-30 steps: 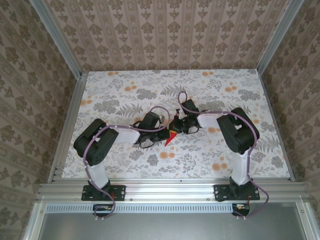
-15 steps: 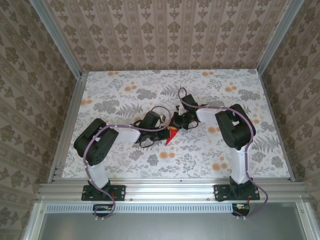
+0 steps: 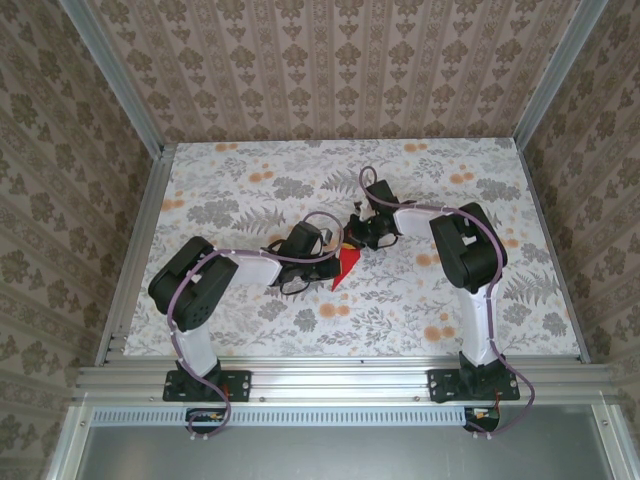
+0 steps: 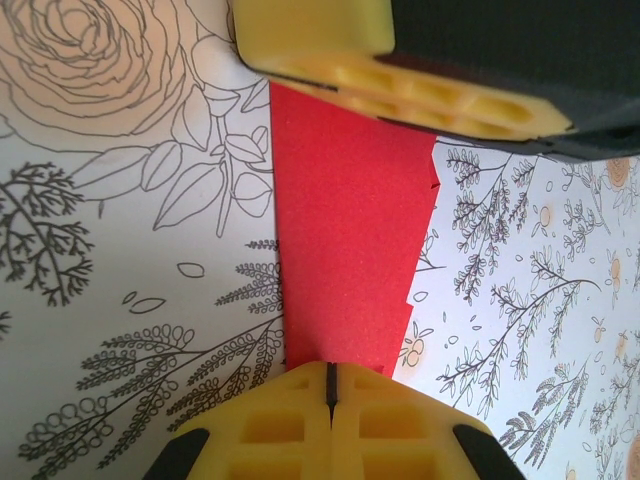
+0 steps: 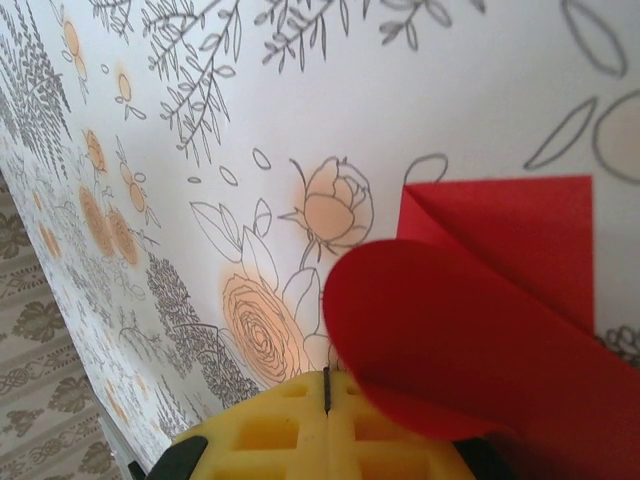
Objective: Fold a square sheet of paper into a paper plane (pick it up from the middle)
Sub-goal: Fold the wing for the fifth time at the center of the table.
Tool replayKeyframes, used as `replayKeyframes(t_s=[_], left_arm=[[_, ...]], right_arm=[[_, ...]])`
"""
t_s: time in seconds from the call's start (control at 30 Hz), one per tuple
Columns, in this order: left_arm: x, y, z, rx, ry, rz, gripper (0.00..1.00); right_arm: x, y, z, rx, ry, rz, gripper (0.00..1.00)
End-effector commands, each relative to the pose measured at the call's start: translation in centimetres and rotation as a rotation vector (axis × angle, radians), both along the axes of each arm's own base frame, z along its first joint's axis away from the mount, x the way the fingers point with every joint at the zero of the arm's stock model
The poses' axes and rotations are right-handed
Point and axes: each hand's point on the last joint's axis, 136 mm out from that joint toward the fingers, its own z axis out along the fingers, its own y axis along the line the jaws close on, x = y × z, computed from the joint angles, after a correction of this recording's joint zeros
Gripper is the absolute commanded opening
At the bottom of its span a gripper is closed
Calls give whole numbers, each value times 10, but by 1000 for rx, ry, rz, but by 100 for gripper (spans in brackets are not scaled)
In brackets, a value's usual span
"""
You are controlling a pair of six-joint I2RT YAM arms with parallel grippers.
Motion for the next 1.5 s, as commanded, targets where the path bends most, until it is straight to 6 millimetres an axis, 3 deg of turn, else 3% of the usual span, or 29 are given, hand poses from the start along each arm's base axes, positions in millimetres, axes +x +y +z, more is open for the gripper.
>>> replayKeyframes(t_s=[0.0, 0.33, 0.53, 0.67, 0.83, 0.9, 1.03, 1.23, 1.47], left_arm=[[-64, 33, -57, 190, 235, -77, 3], [-63, 33, -56, 191, 231, -77, 3], [-58, 32, -55, 200, 221, -68, 3], [-53, 29, -52, 201, 213, -54, 3], [-48, 26, -48, 196, 202, -46, 3], [-47, 26, -48, 194, 202, -42, 3], [-46, 25, -47, 190, 199, -43, 3], [-43, 26, -44, 182, 193, -39, 3], [-37, 12, -28, 67, 192, -51, 7]], right_arm=[[53, -45, -14, -137, -127, -143, 3], [78, -55, -6, -142, -139, -175, 3], [90, -53, 36, -124, -203, -162, 4], [76, -52, 67, -97, -234, -143, 4], [29, -40, 76, -64, -217, -86, 5], [7, -30, 73, -52, -202, -46, 6], [-16, -11, 56, 0, -153, -3, 6], [-30, 2, 23, 46, -68, 26, 5], [-39, -4, -6, 5, 0, 32, 5]])
